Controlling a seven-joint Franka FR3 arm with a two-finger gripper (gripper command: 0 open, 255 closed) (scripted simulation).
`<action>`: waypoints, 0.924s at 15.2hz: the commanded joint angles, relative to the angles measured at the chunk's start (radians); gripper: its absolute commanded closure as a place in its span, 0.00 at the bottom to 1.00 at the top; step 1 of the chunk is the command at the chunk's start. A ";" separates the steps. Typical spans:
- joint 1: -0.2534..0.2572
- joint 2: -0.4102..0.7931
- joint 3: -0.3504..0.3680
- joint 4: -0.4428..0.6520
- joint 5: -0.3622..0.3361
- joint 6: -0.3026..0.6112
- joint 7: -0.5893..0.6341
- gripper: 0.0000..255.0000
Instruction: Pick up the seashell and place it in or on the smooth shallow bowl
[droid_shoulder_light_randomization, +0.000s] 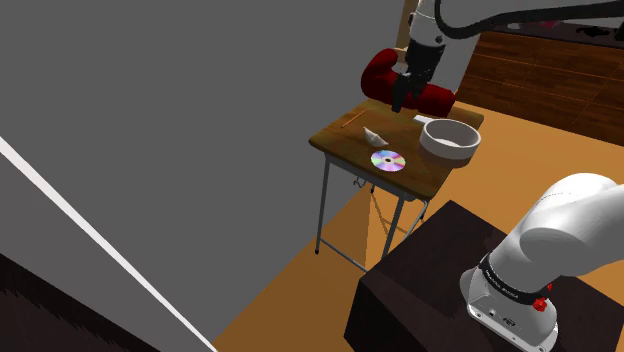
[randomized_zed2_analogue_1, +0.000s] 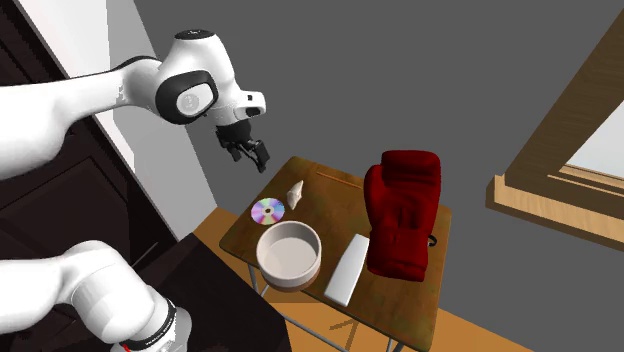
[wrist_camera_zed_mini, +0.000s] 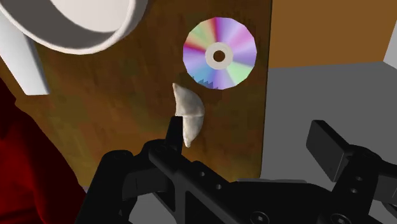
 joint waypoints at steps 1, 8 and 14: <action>-0.004 0.050 -0.015 -0.015 -0.001 0.060 -0.013 0.00; -0.016 0.279 -0.063 0.008 0.007 0.238 -0.064 0.00; -0.023 0.471 -0.093 0.068 0.034 0.350 -0.112 0.00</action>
